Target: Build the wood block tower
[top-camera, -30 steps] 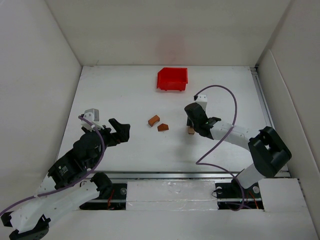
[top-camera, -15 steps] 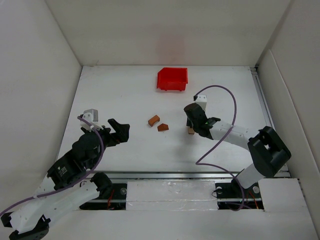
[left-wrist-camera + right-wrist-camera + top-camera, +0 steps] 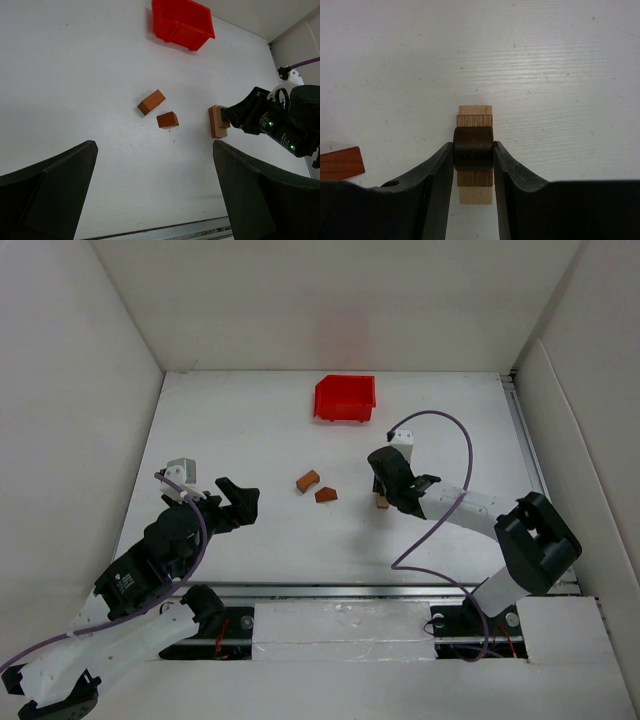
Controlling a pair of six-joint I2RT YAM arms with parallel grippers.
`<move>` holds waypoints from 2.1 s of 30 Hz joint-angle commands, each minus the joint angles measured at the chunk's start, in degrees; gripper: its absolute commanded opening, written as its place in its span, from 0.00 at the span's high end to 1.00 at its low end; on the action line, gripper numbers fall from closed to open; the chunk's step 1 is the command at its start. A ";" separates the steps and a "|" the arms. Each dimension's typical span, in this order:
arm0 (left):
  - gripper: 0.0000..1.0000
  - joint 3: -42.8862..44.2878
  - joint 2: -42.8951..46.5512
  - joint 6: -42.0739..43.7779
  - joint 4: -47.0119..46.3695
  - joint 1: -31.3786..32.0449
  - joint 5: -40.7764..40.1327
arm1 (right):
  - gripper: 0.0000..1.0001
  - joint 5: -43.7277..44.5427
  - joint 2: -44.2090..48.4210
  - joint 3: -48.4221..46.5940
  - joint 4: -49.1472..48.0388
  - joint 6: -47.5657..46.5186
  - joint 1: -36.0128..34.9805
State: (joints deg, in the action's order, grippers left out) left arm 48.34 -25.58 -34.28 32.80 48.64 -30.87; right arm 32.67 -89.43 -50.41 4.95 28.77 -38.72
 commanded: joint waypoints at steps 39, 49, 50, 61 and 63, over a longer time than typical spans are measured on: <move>0.01 4.41 -28.12 -8.70 -11.69 -0.47 -1.19 | 0.24 -26.96 11.15 -8.11 0.57 -16.21 -2.14; 0.01 -5.70 -41.55 4.83 -37.14 -13.02 7.31 | 0.20 -20.61 18.03 -6.20 -1.77 -15.85 -2.68; 0.01 -6.41 -42.87 5.71 -39.28 -13.74 7.58 | 0.20 -21.93 19.10 -5.06 -3.53 -18.38 -2.68; 0.08 -2.67 -61.76 21.71 -46.36 -15.42 21.81 | 0.20 -26.86 21.48 -3.56 -2.14 -20.33 -2.15; 0.10 -0.88 -65.01 23.64 -45.54 -15.42 25.93 | 0.20 -27.48 22.62 -3.29 -1.96 -20.95 -2.15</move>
State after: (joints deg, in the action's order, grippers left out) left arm 43.24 -87.99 -17.12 -11.70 33.28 -12.56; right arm 7.44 -69.67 -54.22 4.36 10.02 -40.93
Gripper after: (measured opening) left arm 0.910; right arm 0.801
